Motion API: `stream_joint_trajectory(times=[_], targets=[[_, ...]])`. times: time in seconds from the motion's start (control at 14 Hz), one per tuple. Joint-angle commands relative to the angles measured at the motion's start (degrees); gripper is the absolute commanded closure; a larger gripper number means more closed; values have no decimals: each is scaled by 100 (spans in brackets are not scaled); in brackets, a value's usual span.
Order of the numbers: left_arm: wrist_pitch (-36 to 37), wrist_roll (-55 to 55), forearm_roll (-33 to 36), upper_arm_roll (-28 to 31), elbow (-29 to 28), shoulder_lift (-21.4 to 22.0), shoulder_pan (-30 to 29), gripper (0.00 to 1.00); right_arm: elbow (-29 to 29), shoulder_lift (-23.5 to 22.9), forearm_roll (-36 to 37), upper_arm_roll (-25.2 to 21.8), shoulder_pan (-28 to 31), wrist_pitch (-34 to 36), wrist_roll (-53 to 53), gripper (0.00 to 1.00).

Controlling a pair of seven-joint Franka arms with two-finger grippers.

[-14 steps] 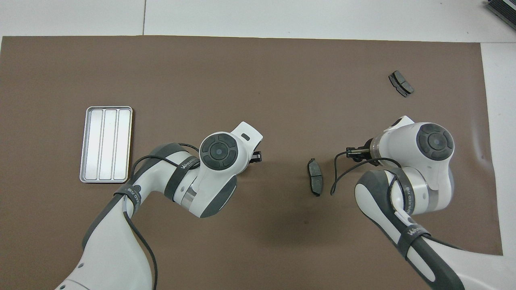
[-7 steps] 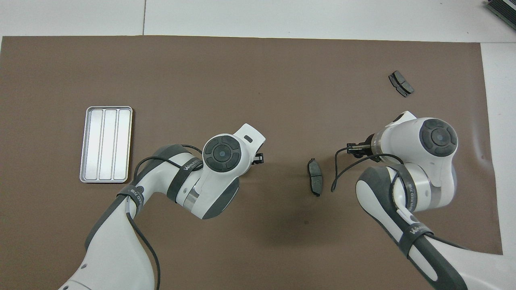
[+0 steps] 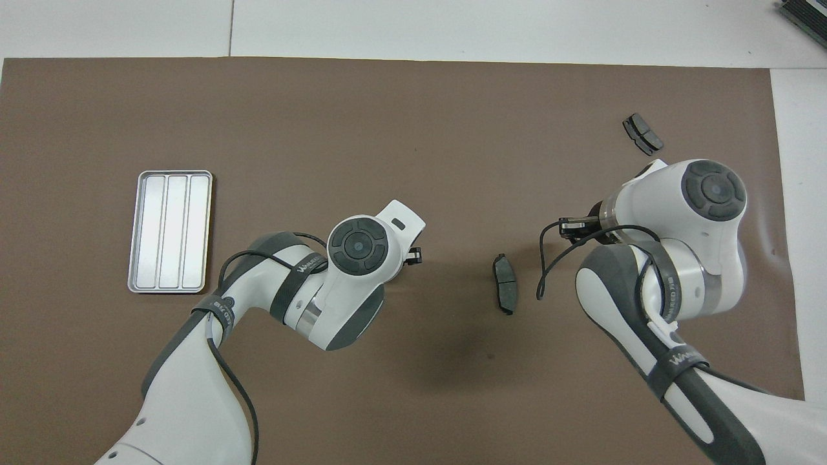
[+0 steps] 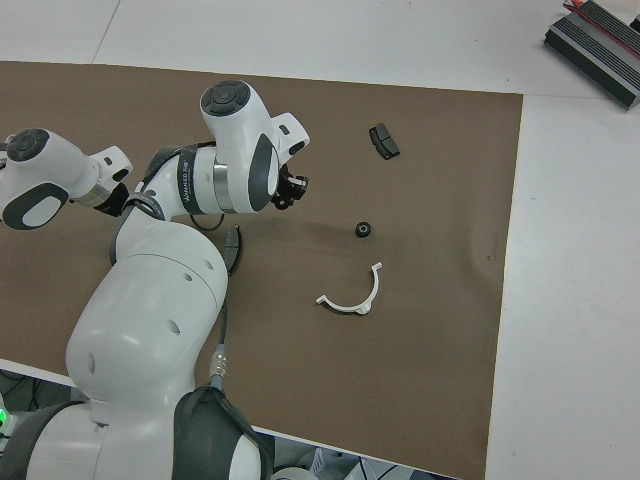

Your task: Pick bearing gear from pile to tray

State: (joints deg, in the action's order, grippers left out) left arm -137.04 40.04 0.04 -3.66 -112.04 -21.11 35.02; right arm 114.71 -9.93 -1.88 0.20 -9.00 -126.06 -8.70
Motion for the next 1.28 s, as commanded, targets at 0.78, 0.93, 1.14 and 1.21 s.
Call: stream_joint_trajectory(times=[0.78, 0.93, 1.14, 1.21], targets=[[176, 48, 145, 120, 410, 19, -30, 100, -485, -246, -137, 103, -356, 117, -876, 100], [554, 13, 145, 111, 734, 19, -240, 100, -485, -298, -137, 94, -742, -111, -1403, 100], [1134, -49, 119, 102, 1340, 28, -600, 100, -520, -466, -137, 94, -1190, -454, -2256, 100], [1266, -179, 84, 93, 1482, 28, -740, 100, -546, -527, -137, 94, -1314, -594, -2450, 100]])
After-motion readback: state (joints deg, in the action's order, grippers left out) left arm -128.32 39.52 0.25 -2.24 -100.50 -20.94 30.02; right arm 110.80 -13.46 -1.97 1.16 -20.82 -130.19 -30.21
